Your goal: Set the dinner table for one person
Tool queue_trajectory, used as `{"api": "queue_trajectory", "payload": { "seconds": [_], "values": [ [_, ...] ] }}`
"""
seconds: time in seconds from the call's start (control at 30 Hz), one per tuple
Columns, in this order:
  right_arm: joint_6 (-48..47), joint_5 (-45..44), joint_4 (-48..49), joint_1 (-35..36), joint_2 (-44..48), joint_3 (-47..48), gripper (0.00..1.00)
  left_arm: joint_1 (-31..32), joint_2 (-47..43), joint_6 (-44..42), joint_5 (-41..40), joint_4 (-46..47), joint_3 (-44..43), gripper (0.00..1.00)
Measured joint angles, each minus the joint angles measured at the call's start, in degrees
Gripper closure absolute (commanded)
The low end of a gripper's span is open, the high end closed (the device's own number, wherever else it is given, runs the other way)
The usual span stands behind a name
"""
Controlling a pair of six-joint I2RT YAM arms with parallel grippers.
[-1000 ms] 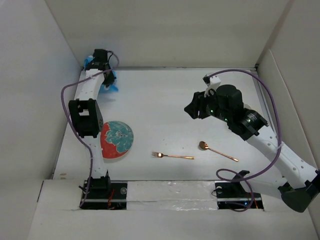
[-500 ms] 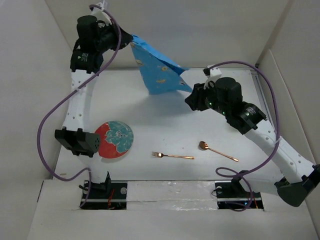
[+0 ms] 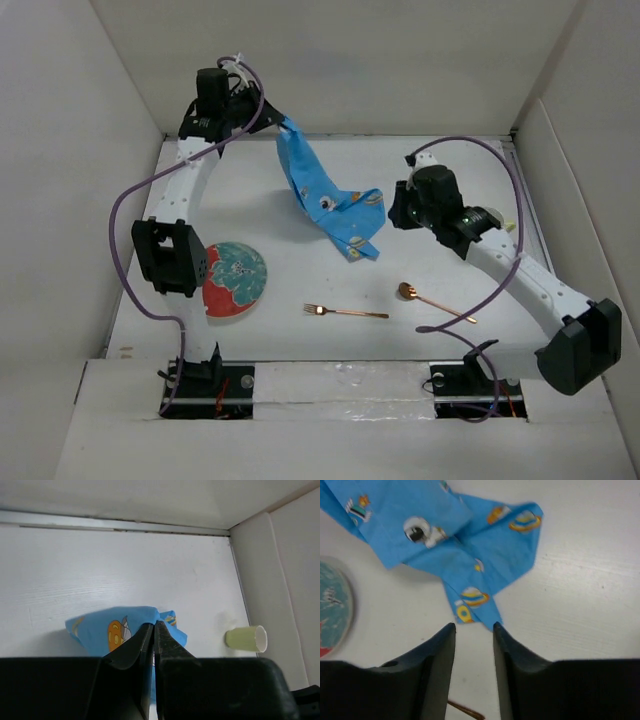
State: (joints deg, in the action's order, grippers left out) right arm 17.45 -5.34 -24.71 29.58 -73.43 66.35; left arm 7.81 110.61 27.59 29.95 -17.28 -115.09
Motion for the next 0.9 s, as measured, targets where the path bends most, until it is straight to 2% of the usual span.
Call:
{"api": "queue_trajectory", "payload": {
  "seconds": [0.07,0.13,0.17,0.2,0.3,0.53,0.6,0.63,0.67,0.7,0.73,0.8,0.9],
  "values": [
    [0.5,0.2,0.0,-0.7,-1.8,-2.9,0.99,-0.3,1.5,0.7,0.0,1.1,1.6,1.0],
    [1.0,1.0,0.0,-0.9,-4.0,-5.0,0.99,-0.6,2.6,1.6,0.0,2.2,3.0,1.0],
    [1.3,2.0,0.3,-0.9,-5.1,-6.1,0.93,-0.9,2.9,2.1,0.0,2.8,3.4,1.0],
    [1.6,3.0,0.4,-0.9,-6.1,-7.0,0.75,-1.1,3.1,2.8,0.1,3.4,3.9,1.0],
    [2.6,5.2,1.5,-0.2,-9.4,-8.7,0.46,-1.4,3.2,4.1,0.5,5.1,5.0,1.0],
    [5.5,8.4,6.1,0.9,-17.3,-9.6,0.42,-3.3,3.2,6.1,0.7,8.6,8.7,1.0],
    [5.7,9.0,7.6,1.1,-19.8,-9.6,0.42,-4.5,3.2,6.4,-0.2,8.5,10.4,0.92],
    [5.7,9.2,8.3,1.2,-21.0,-9.5,0.42,-5.2,3.2,6.5,-0.8,8.2,10.9,0.84],
    [5.7,9.5,9.0,1.3,-22.2,-9.4,0.42,-5.9,3.2,6.4,-1.7,7.8,11.4,0.68],
    [5.7,9.6,9.2,1.4,-22.7,-9.2,0.42,-6.6,3.2,6.2,-2.6,7.1,11.5,0.61],
    [5.7,9.9,9.5,1.5,-24.2,-8.6,0.42,-7.2,3.2,6.1,-3.3,6.6,11.5,0.61],
    [5.6,10.0,9.8,1.6,-25.9,-7.1,0.42,-8.2,3.2,5.2,-6.9,5.2,11.4,0.5],
    [5.4,10.3,10.0,1.6,-27.7,-4.3,0.42,-9.1,3.1,3.5,-13.1,3.1,11.6,0.5]
  ]
}}
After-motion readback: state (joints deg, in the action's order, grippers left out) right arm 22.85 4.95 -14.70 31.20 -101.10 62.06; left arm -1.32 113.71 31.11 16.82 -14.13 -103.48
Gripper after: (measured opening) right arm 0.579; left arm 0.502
